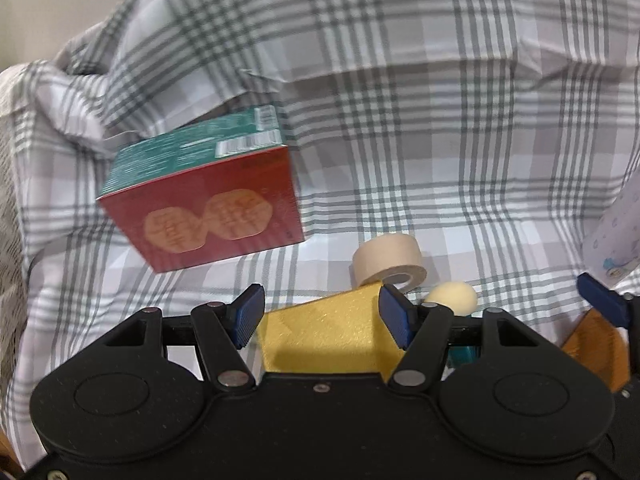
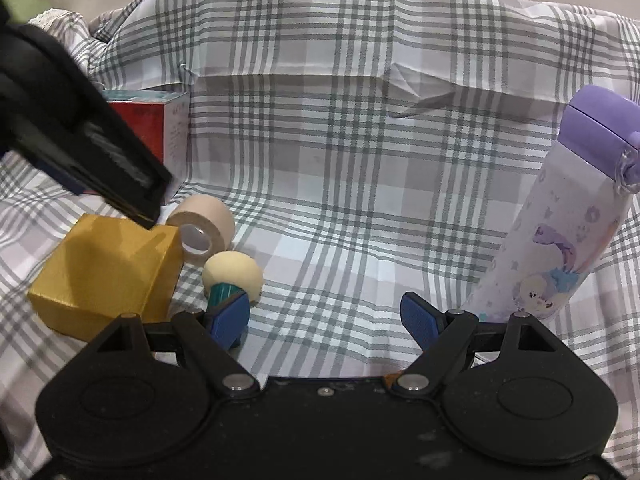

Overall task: Organize soft objects
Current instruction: 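Move both open tools back toward the tape roll and mushroom toy, then close the left tool on the beige tape roll while the right tool grasps the mushroom toy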

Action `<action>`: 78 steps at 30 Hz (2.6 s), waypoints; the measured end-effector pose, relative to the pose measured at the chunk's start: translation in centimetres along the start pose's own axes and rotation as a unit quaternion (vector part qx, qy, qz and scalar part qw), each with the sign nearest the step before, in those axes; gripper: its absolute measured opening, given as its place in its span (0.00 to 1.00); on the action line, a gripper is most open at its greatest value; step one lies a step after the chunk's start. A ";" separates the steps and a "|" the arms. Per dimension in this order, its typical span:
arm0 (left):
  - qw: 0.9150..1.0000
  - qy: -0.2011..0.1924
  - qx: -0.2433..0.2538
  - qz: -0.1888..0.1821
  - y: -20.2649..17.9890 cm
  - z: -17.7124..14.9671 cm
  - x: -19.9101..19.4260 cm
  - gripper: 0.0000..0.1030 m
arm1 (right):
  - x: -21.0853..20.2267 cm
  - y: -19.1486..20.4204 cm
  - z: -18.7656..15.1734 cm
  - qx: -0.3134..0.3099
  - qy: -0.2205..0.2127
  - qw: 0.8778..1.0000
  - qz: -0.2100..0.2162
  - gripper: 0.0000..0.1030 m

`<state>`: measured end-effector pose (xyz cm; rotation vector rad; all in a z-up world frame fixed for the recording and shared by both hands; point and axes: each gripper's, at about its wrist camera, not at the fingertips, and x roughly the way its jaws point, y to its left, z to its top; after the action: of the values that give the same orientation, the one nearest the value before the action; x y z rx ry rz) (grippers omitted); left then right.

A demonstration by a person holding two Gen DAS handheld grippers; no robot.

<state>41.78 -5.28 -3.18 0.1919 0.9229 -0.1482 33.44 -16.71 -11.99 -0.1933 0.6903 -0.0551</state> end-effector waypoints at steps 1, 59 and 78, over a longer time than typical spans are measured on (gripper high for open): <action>1.000 0.005 0.006 0.002 -0.3 0.0 0.5 0.59 | -0.1 0.0 -0.1 0.001 -0.001 1.000 0.002 0.79; 0.998 0.038 0.037 -0.017 -2.6 5.7 5.4 0.63 | 2.0 0.9 3.3 0.062 0.065 0.990 0.112 0.29; 0.996 0.069 0.047 -0.019 -4.9 4.7 8.6 0.64 | 3.8 -2.2 2.4 0.059 0.064 0.996 0.035 0.44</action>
<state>49.49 -11.53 -7.85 0.2748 1.0584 -0.2167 37.89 -18.90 -12.13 -0.0524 0.8195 -0.0415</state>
